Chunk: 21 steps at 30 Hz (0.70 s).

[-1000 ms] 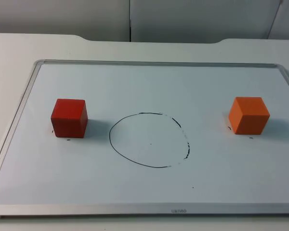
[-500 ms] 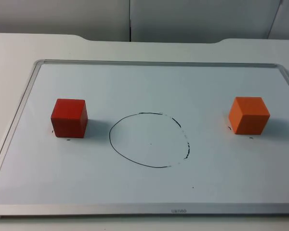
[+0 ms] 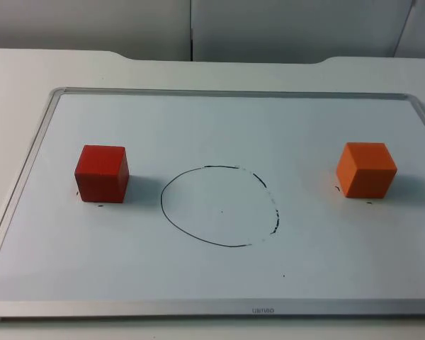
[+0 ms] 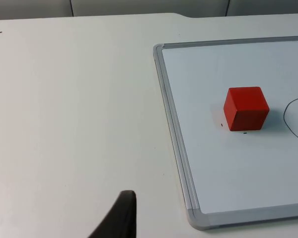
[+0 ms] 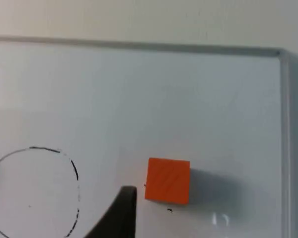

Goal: Pick up one cube with the left hand and another cube with the right hand. First place the cube in the right hand at the target position, then stack the cube in the left hand on top.

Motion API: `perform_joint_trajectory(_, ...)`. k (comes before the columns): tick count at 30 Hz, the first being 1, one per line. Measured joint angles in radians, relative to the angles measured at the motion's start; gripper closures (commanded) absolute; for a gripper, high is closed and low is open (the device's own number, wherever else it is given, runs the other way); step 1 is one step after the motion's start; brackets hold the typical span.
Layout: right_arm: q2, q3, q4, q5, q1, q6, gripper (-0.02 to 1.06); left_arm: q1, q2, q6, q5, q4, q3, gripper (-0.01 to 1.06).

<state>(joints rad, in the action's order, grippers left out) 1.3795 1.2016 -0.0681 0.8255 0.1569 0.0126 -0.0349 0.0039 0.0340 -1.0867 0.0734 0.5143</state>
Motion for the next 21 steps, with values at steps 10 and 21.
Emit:
perform_joint_trajectory(10,0.28,0.002,0.111,-0.077,0.128,0.193,0.0,0.0,0.0,0.0,0.0,0.0,0.0,0.0)
perform_joint_trajectory(21,0.498,0.002,0.159,-0.161,0.138,0.317,0.0,0.0,0.0,0.0,0.0,0.0,0.0,0.0)
